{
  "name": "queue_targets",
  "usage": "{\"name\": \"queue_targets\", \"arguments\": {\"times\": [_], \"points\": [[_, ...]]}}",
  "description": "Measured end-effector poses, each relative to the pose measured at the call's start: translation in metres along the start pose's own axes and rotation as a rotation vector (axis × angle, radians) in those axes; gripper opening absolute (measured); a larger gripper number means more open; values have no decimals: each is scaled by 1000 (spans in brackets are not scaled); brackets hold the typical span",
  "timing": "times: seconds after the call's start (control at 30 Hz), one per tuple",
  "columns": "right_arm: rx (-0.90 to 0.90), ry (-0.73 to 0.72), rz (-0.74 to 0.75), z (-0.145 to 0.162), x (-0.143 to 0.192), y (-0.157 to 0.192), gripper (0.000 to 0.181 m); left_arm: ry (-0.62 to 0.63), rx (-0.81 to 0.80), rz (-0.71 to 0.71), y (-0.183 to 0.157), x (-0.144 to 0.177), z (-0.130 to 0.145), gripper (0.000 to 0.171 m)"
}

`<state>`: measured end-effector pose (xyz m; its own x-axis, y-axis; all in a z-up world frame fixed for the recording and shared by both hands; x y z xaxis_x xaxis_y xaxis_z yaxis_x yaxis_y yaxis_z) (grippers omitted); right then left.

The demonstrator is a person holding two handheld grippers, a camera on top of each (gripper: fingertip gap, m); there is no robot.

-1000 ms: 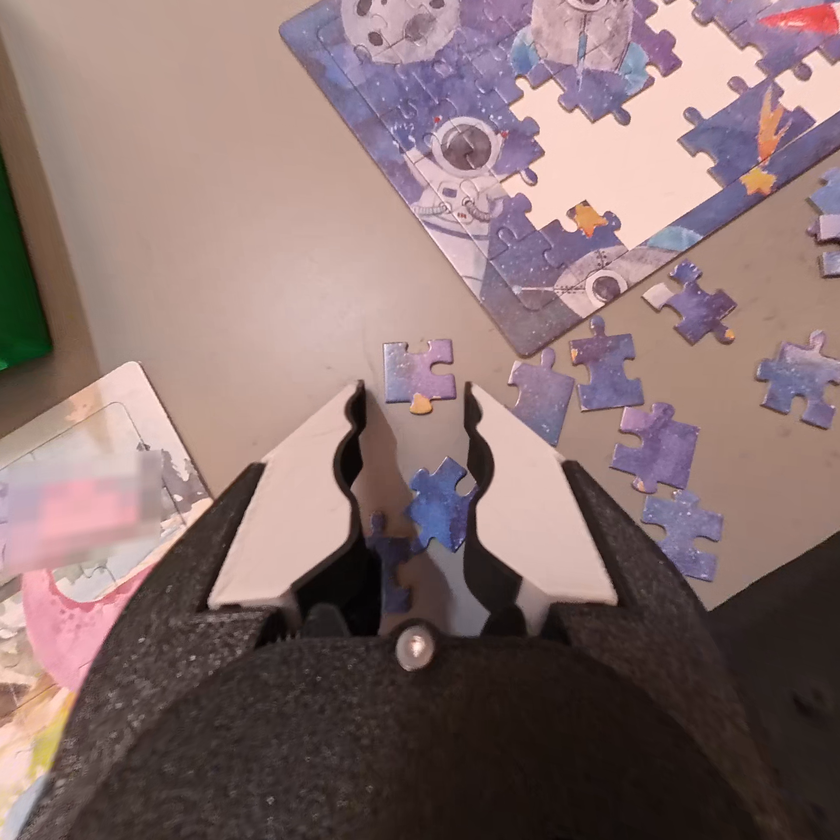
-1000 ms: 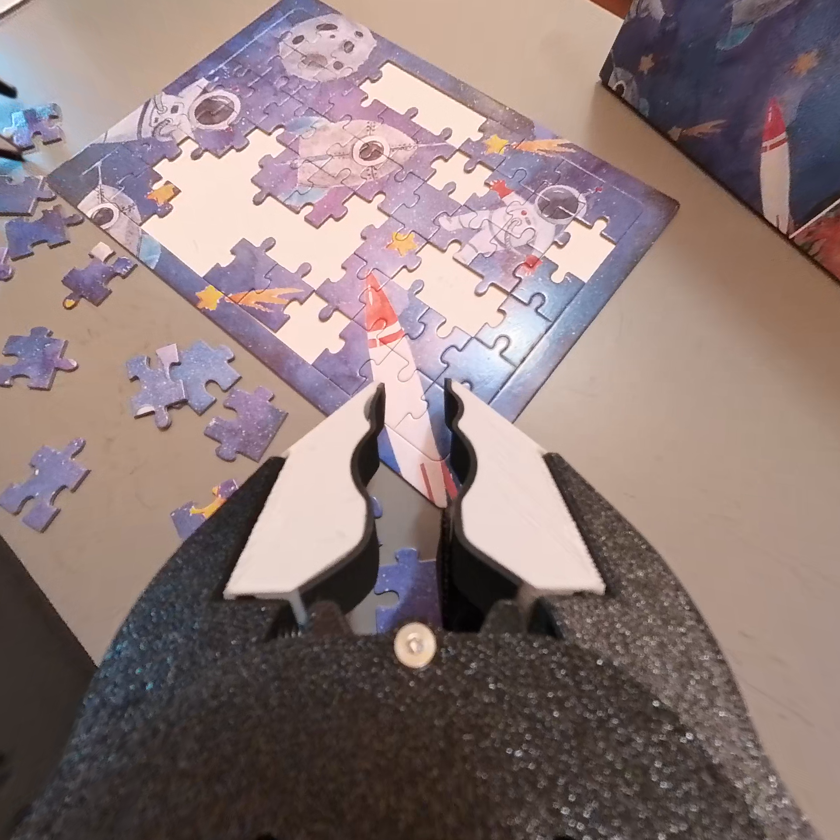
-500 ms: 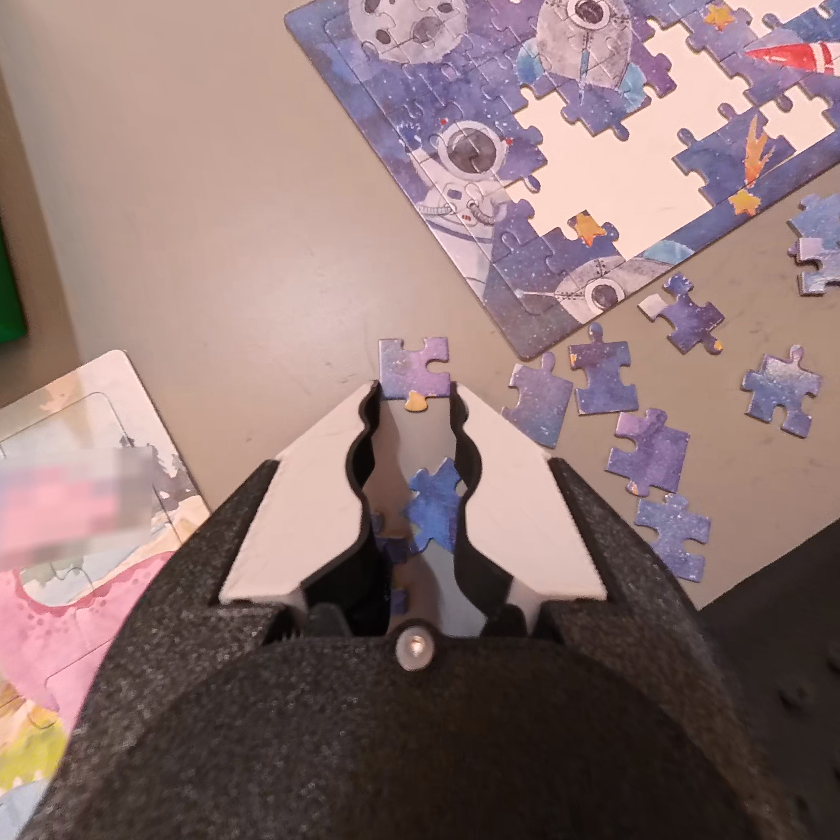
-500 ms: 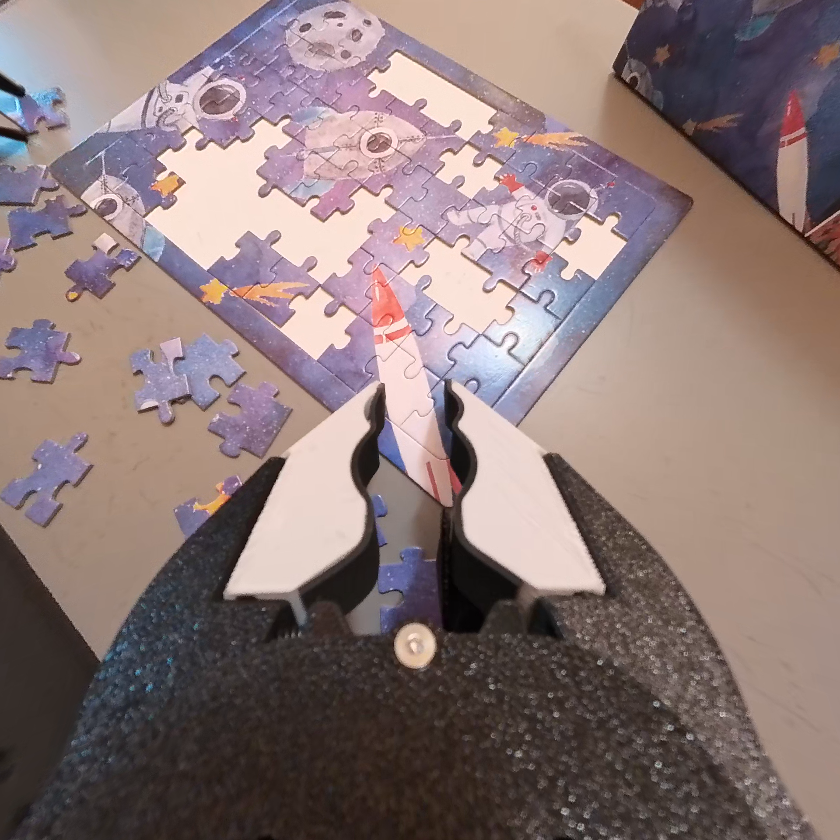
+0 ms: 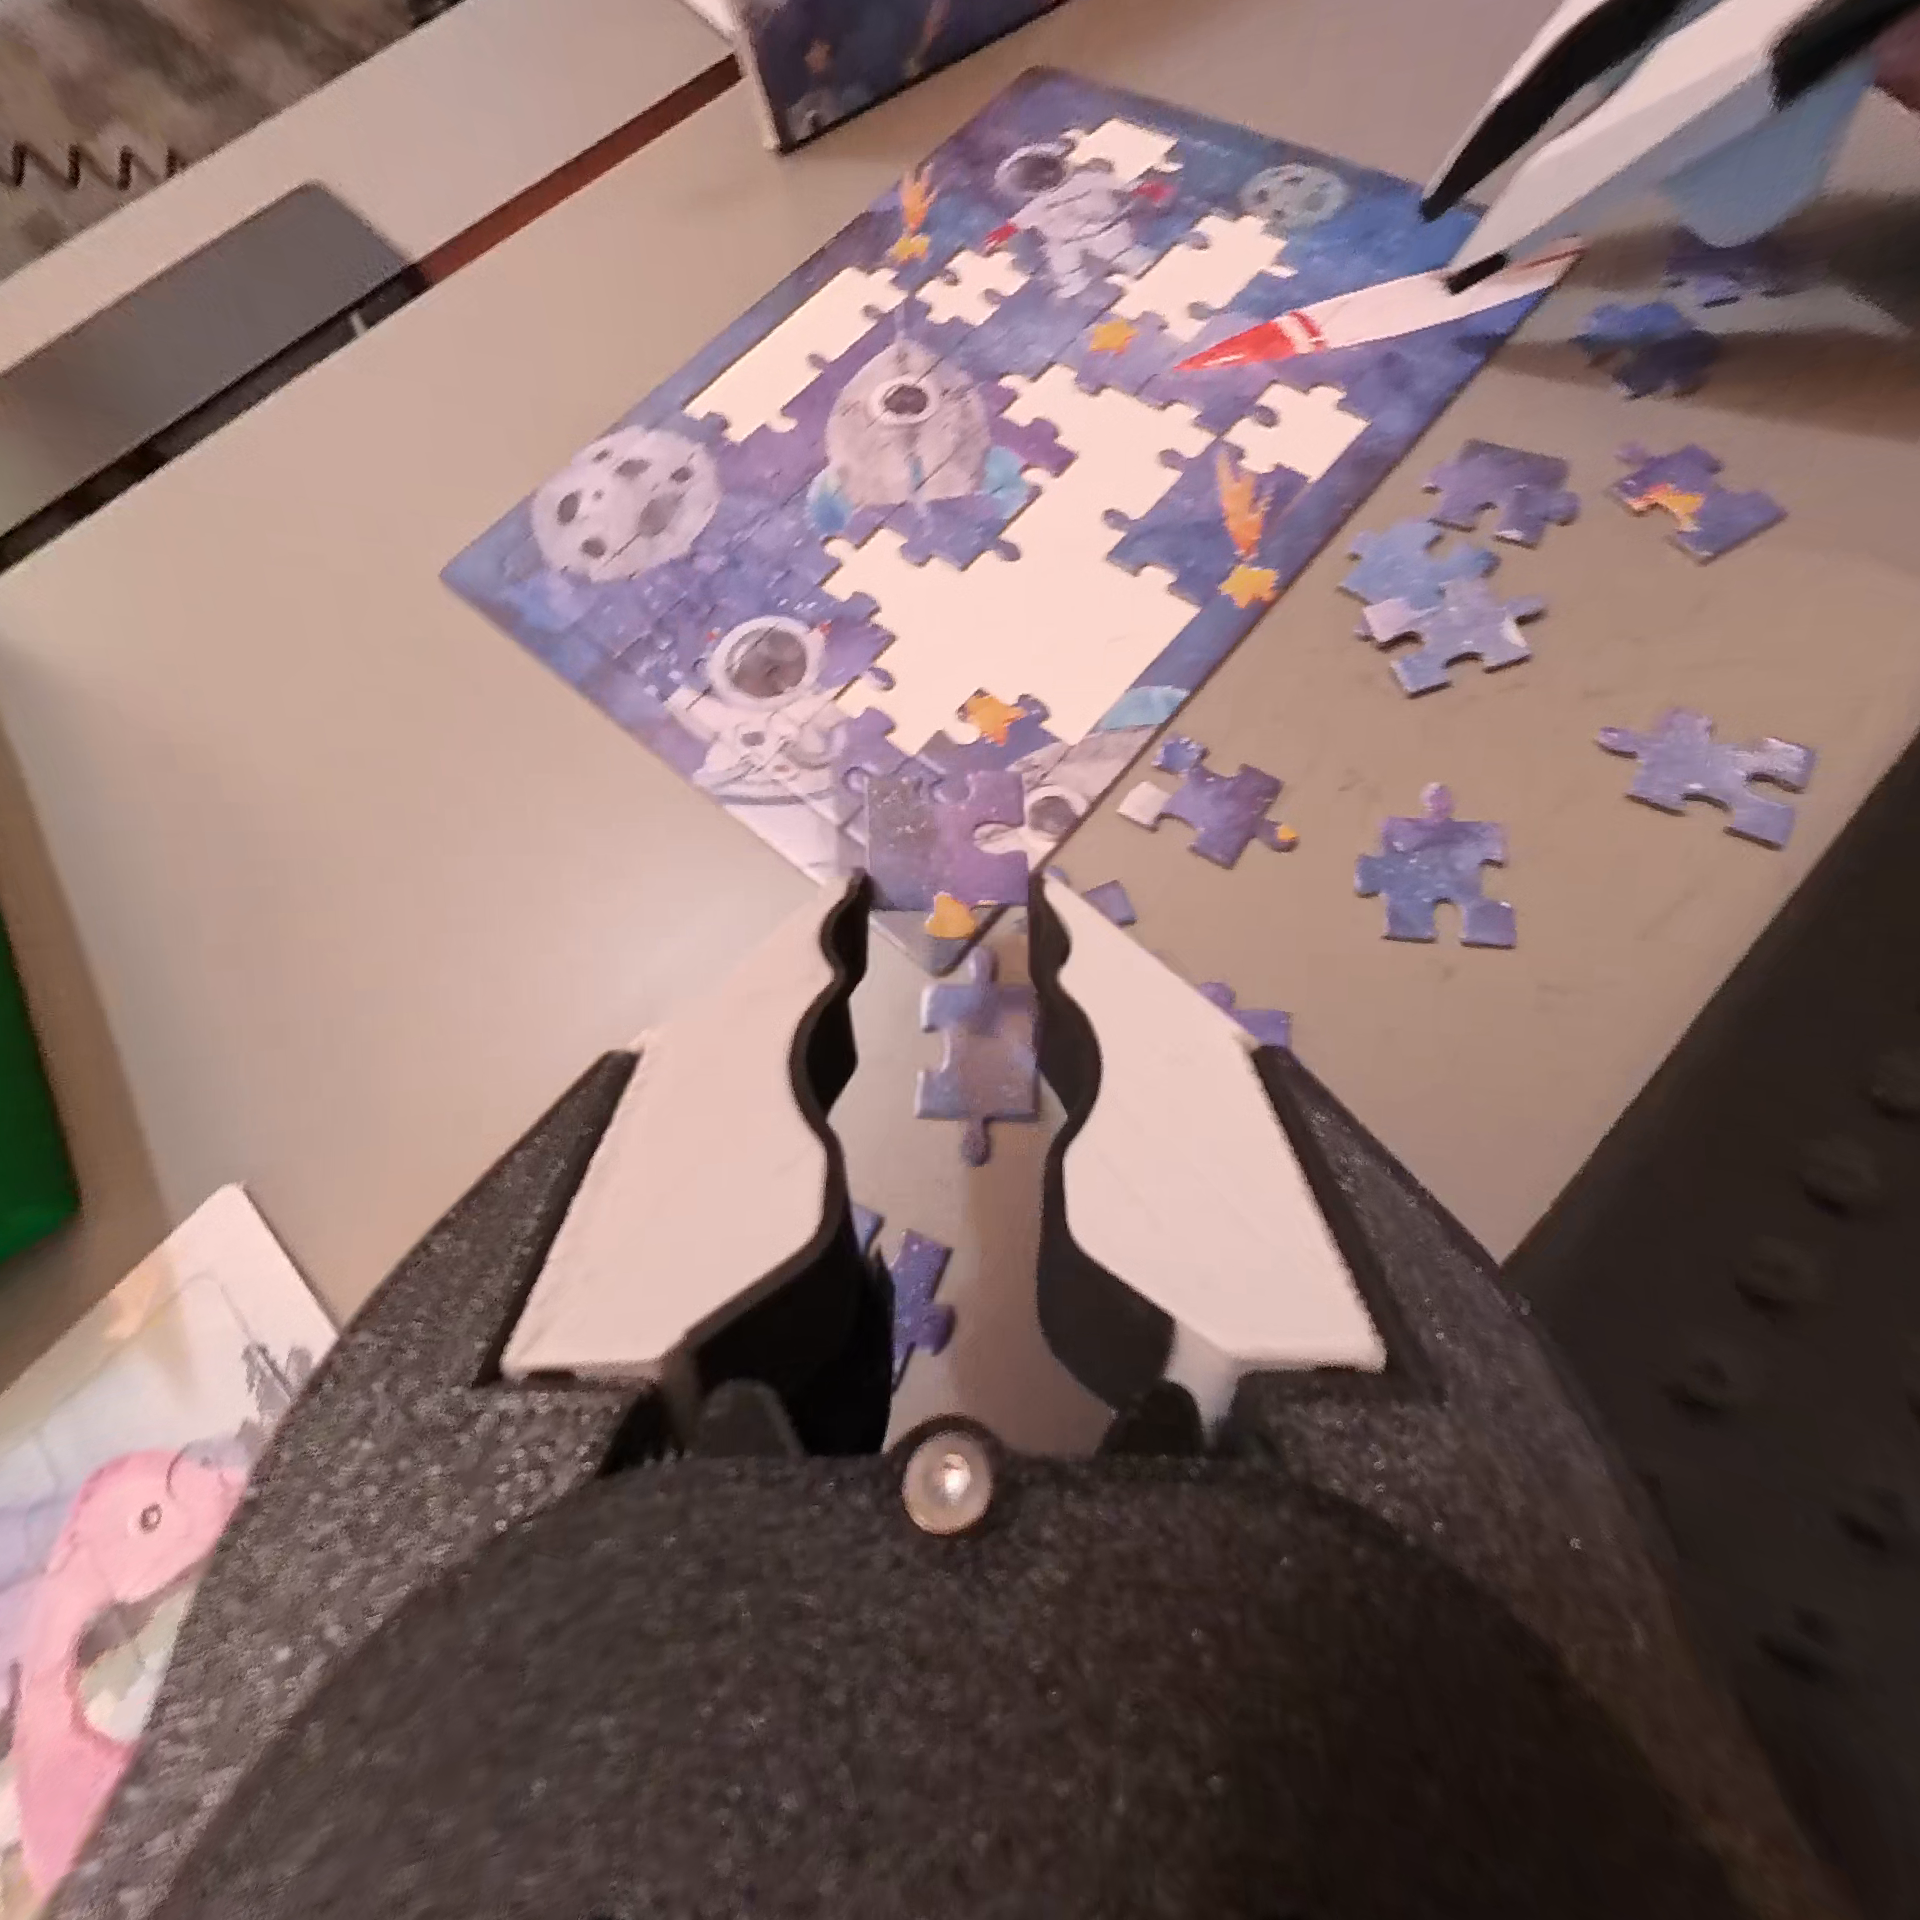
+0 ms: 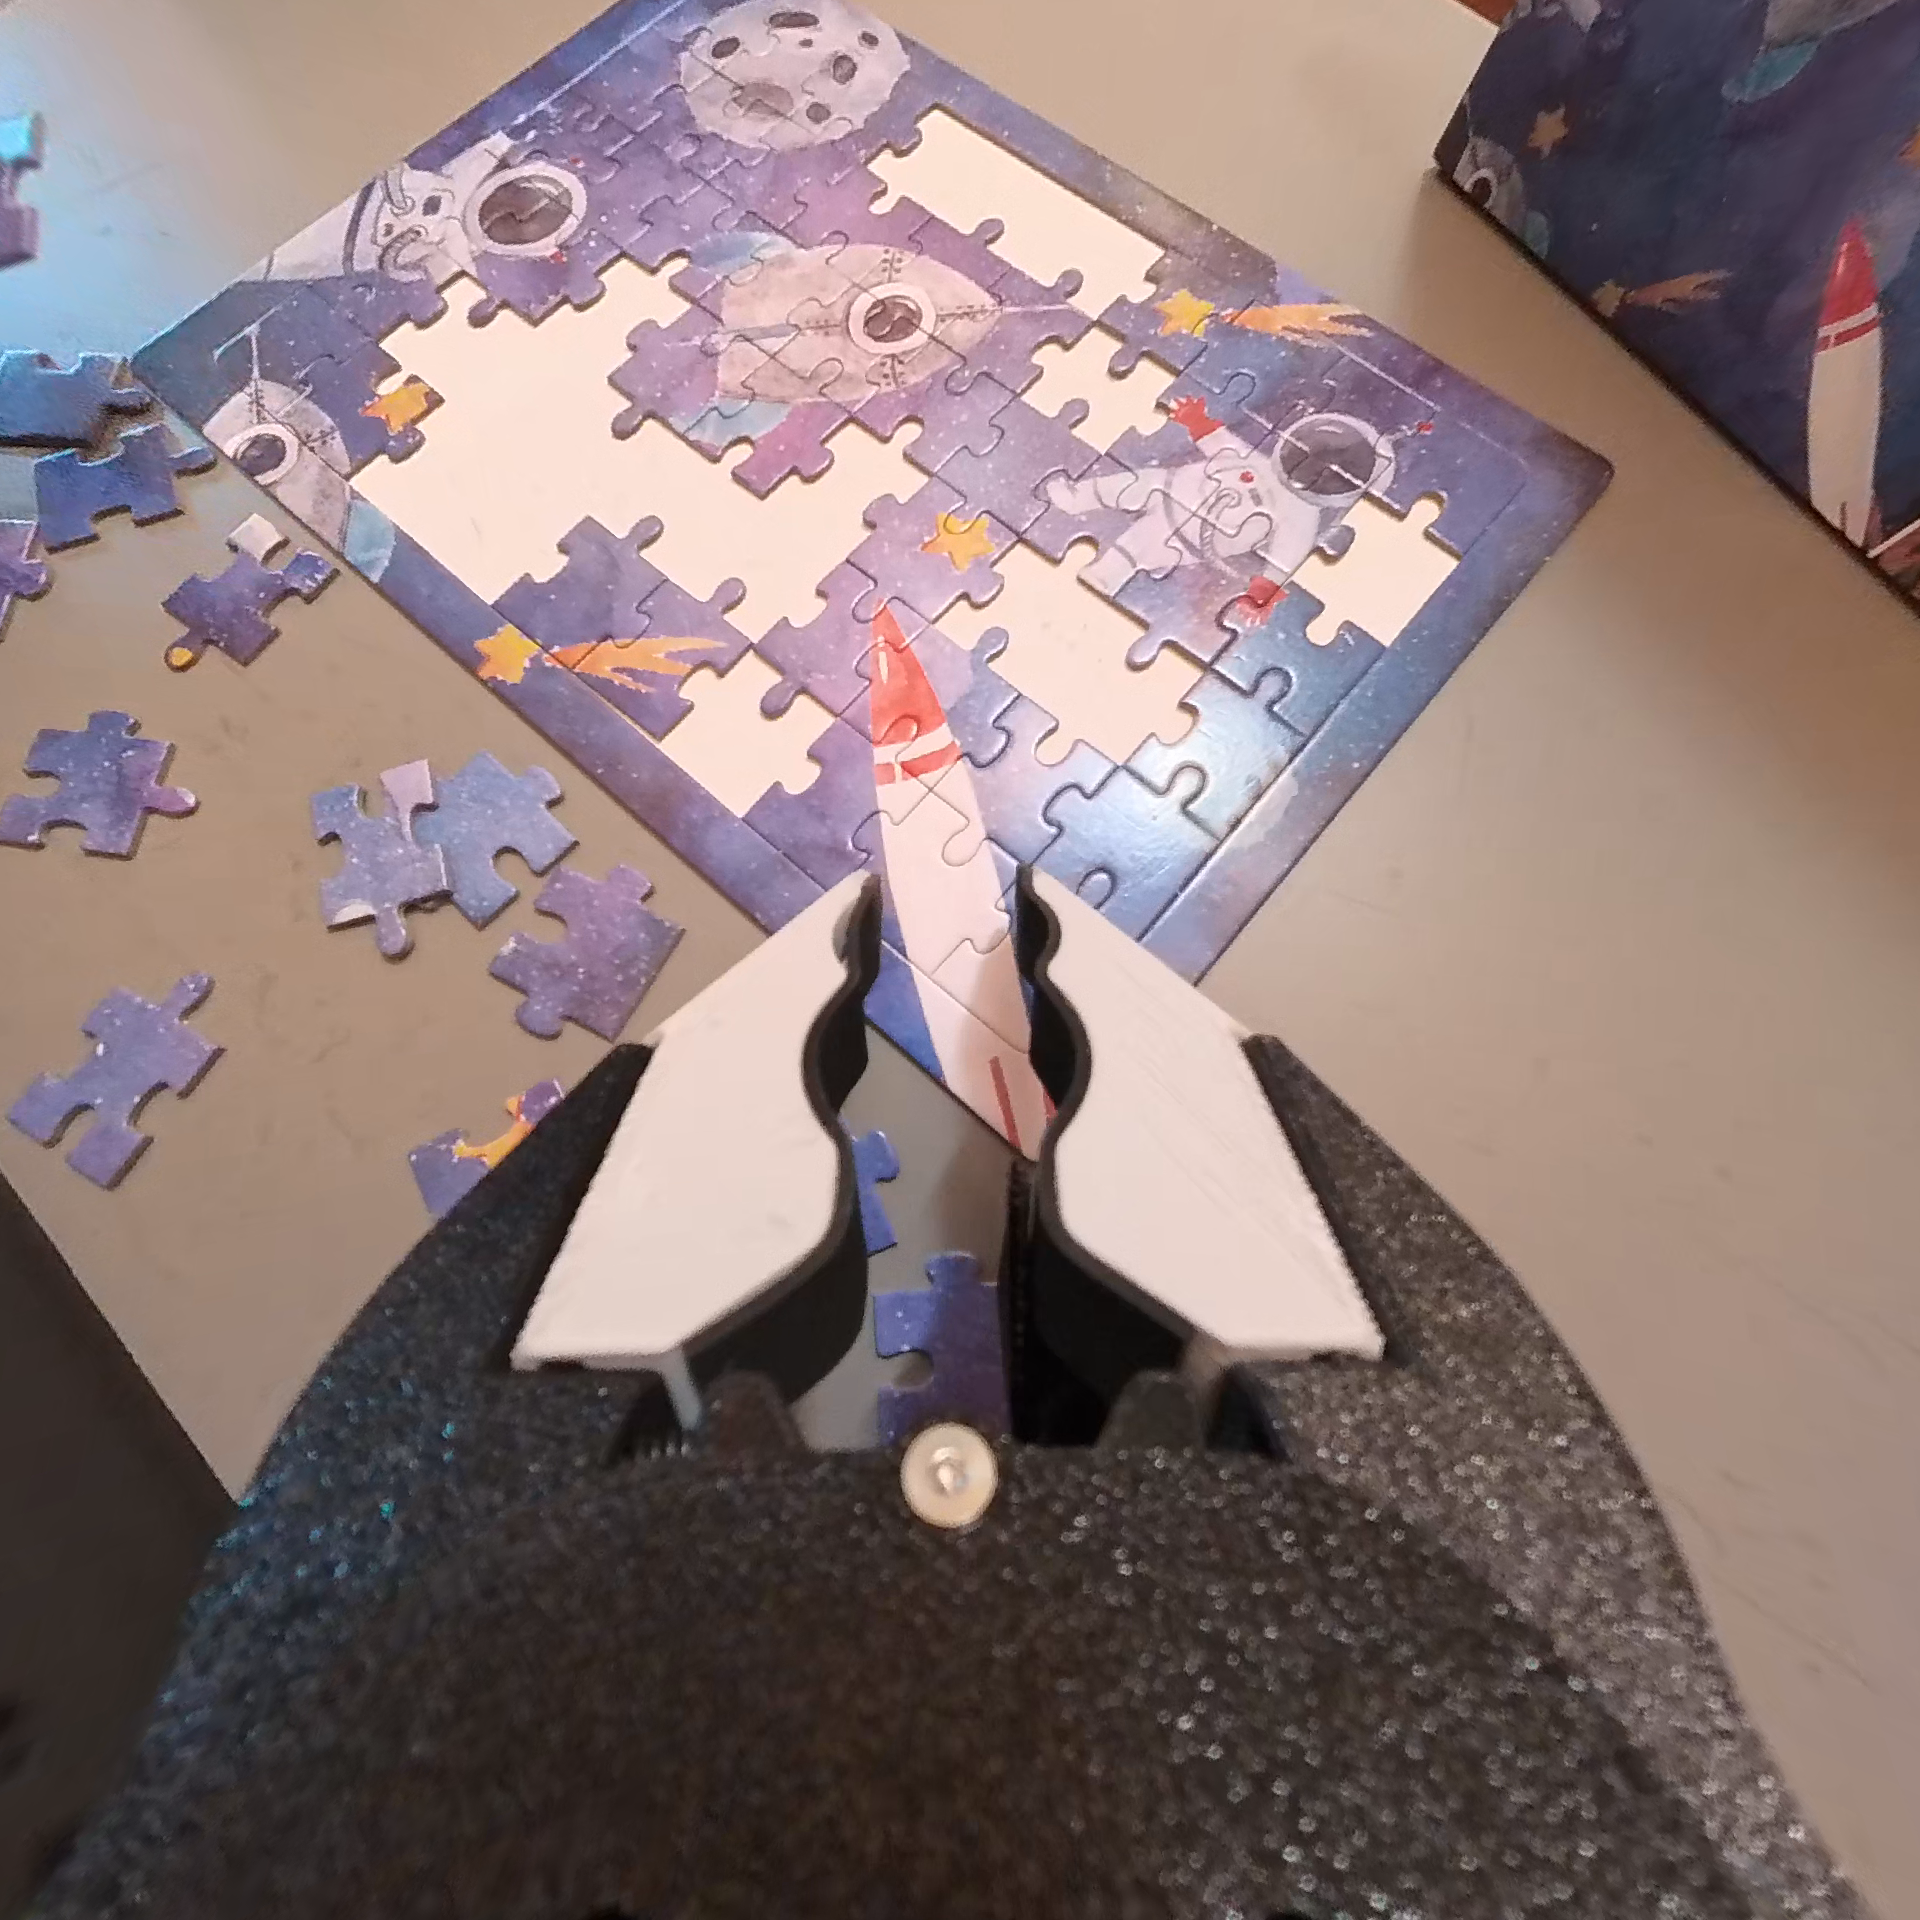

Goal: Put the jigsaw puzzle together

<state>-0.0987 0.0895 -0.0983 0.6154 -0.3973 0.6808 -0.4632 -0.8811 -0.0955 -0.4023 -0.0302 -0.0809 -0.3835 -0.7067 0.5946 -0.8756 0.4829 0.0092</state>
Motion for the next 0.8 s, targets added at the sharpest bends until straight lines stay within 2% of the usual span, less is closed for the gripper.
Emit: {"name": "queue_targets", "arguments": {"times": [0.37,0.5,0.63,0.8], "points": [[13,13,-3,0,-2,2,26,16,-84,25,-8,-4,-2,30],[19,17,-5,0,-3,2,26,68,-232,100,-10,-11,-19,30],[30,8,-8,-1,-2,4,26,147,-400,95,2,-24,-30,31],[29,3,-8,-1,-2,4,26,208,-425,80,15,-30,-28,31]]}}
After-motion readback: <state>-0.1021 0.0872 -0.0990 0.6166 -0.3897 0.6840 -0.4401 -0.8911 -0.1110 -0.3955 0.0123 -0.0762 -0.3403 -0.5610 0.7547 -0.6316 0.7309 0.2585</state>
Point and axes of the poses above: each gripper's, where its closed fingertips meet, x back along the fingers, z out of its underside, y = z × x across the jaws, the point moved 9 cm from there along x, back along the fingers, and after that the axes turned 8 degrees about x, right-handed, at the moved point
